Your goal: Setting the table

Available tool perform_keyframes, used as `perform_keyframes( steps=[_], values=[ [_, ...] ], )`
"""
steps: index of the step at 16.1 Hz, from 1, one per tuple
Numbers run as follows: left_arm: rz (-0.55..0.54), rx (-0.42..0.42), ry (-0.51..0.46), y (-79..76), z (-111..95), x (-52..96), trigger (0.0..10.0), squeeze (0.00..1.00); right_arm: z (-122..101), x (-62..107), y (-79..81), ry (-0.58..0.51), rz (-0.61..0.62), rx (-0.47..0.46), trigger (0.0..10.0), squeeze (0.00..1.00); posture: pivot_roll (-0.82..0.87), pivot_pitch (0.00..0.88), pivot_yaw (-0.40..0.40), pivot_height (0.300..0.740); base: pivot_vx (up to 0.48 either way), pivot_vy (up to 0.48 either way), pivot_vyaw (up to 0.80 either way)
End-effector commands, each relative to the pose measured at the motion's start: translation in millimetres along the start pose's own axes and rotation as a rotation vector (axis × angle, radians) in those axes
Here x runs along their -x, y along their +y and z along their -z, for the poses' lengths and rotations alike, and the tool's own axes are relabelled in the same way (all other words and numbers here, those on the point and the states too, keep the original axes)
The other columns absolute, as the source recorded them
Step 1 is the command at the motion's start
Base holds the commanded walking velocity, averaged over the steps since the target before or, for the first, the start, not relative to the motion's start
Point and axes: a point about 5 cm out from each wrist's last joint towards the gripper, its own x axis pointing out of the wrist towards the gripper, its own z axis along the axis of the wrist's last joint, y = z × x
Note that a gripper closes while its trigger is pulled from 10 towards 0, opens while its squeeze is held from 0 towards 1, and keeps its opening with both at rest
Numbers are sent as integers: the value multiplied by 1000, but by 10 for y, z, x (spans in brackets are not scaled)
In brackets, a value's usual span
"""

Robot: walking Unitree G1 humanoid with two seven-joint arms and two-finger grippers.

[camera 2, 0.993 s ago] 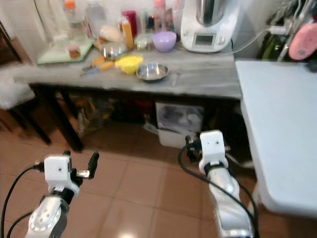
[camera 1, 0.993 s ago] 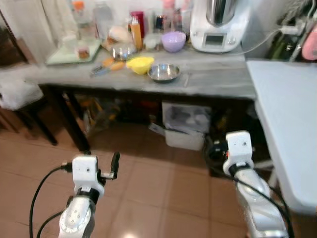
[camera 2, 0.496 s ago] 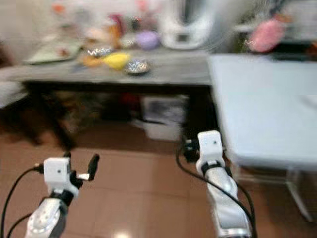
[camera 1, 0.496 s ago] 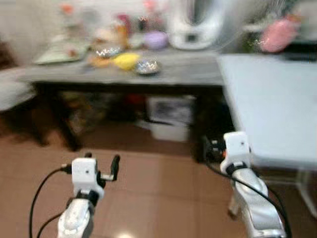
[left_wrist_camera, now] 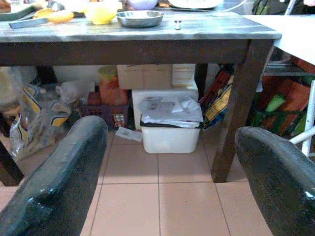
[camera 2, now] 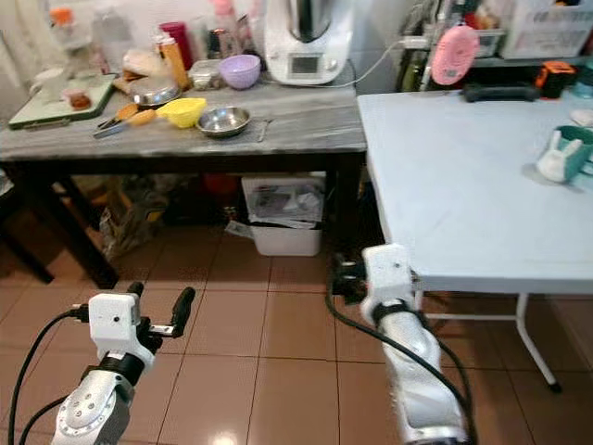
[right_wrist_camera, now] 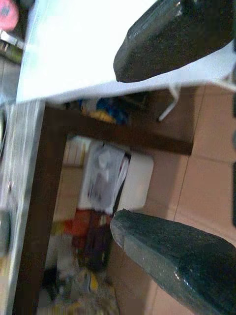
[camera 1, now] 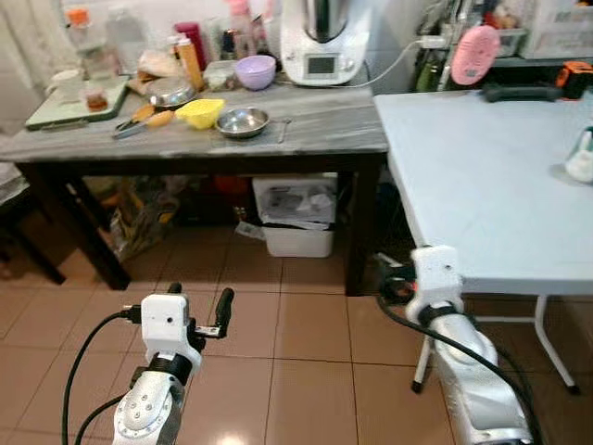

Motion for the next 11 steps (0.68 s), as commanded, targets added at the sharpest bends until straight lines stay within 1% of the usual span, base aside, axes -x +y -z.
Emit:
perform_keyframes(
  steps=[1, 3, 11],
  values=[
    [-4, -9, -10, 36, -48, 0, 10000, 0, -27, -23, 12, -14, -6, 2, 10000, 0, -141, 9, 68, 740, 0, -292, 0],
    [-2, -8, -10, 29, -52, -4, 10000, 0, -33, -29, 14, -15, -7, 2, 10000, 0, -139, 10, 69, 740, 0, -375, 0],
    [13, 0, -6, 18, -58, -11, 10000, 0, -44, -33, 15, -23, -9, 11, 10000, 0, -146, 19, 72, 740, 0, -480, 0]
  ],
)
